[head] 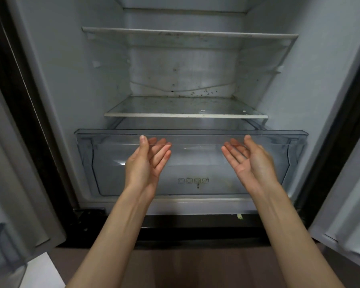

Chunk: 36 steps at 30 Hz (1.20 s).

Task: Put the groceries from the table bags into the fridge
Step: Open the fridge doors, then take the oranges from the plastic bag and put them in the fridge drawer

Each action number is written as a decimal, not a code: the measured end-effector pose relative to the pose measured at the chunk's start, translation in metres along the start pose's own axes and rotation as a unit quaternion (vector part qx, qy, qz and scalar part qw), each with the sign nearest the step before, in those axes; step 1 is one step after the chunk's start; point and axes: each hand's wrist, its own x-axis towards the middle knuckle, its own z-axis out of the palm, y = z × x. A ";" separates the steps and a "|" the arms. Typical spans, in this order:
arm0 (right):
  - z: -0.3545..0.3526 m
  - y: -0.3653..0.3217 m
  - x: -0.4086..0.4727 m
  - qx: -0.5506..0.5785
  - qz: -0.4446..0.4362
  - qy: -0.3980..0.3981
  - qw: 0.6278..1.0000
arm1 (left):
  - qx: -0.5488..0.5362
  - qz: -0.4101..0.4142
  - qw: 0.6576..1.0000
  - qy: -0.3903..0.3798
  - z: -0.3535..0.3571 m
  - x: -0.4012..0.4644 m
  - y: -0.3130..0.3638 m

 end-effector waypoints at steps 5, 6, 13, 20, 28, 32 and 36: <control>-0.007 0.008 -0.005 -0.041 0.002 -0.015 0.999 | 0.004 -0.030 0.999 -0.016 -0.005 -0.003 0.001; -0.010 0.011 -0.007 -0.064 0.002 -0.016 0.998 | 0.011 -0.037 0.999 -0.018 -0.007 -0.004 0.000; -0.035 0.043 -0.052 -0.188 0.030 -0.060 0.980 | 0.267 0.015 0.963 -0.035 -0.031 -0.049 -0.006; -0.079 0.090 -0.104 -0.411 -0.002 -0.145 0.900 | 0.621 0.166 0.763 -0.067 -0.110 -0.122 -0.023; -0.155 0.127 -0.194 -0.661 -0.002 -0.330 0.674 | 0.754 0.001 0.657 -0.010 -0.183 -0.272 -0.081; -0.168 0.146 -0.241 -0.715 -0.006 -0.411 0.565 | 0.805 -0.067 0.588 0.035 -0.212 -0.336 -0.064; -0.151 0.172 -0.291 -0.715 -0.040 -0.497 0.490 | 0.819 -0.071 0.554 0.132 -0.239 -0.395 -0.026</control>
